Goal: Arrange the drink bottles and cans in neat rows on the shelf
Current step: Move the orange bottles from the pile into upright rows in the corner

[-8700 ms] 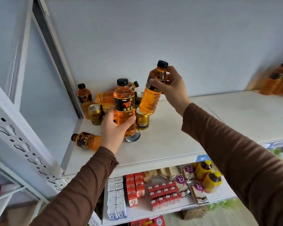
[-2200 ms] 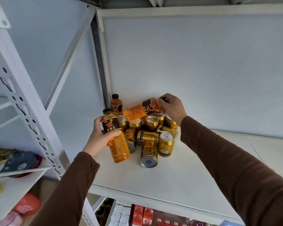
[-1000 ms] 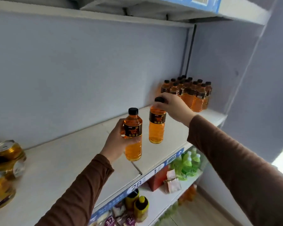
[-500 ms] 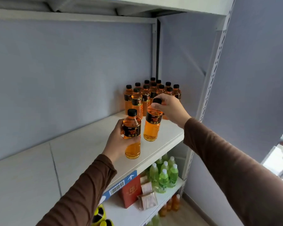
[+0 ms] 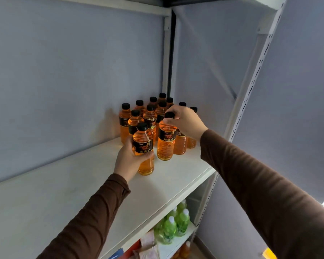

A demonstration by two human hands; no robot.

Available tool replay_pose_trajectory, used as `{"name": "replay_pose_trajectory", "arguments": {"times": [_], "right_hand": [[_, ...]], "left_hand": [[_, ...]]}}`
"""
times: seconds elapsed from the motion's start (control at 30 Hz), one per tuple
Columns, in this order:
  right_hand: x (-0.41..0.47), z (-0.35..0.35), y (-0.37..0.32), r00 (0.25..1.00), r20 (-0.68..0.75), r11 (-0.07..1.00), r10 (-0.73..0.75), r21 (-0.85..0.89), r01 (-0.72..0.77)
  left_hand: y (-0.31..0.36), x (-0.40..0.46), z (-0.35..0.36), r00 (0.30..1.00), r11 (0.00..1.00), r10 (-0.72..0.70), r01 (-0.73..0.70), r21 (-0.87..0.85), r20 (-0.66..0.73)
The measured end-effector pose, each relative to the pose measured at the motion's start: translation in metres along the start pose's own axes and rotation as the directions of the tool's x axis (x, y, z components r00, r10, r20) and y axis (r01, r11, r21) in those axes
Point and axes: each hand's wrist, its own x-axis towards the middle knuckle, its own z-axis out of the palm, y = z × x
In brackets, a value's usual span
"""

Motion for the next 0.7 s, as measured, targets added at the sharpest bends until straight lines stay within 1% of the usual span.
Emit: {"name": "replay_pose_trajectory", "arguments": {"times": [0.17, 0.27, 0.4, 0.57, 0.7], "right_hand": [[0.036, 0.012, 0.015, 0.995, 0.086, 0.995, -0.058, -0.078, 0.065], [0.053, 0.019, 0.026, 0.983, 0.154, 0.991, -0.101, -0.075, 0.114], [0.064, 0.02, 0.031, 0.972, 0.187, 0.987, -0.141, -0.052, 0.153], [0.083, 0.016, 0.042, 0.933, 0.272, 0.967, -0.237, -0.028, 0.254], [0.092, 0.011, 0.049, 0.893, 0.344, 0.936, -0.29, -0.094, 0.34]], "left_hand": [[-0.01, 0.021, 0.012, 0.999, 1.0, -0.012, 0.012, 0.003, -0.053], [-0.011, 0.029, 0.022, 0.993, 0.999, -0.012, 0.016, 0.037, -0.12], [-0.007, 0.037, 0.033, 0.985, 0.992, -0.004, 0.025, 0.121, -0.174], [-0.004, 0.041, 0.054, 0.949, 0.97, -0.039, 0.111, 0.218, -0.313], [-0.009, 0.036, 0.065, 0.92, 0.95, -0.083, 0.189, 0.249, -0.382]]}}
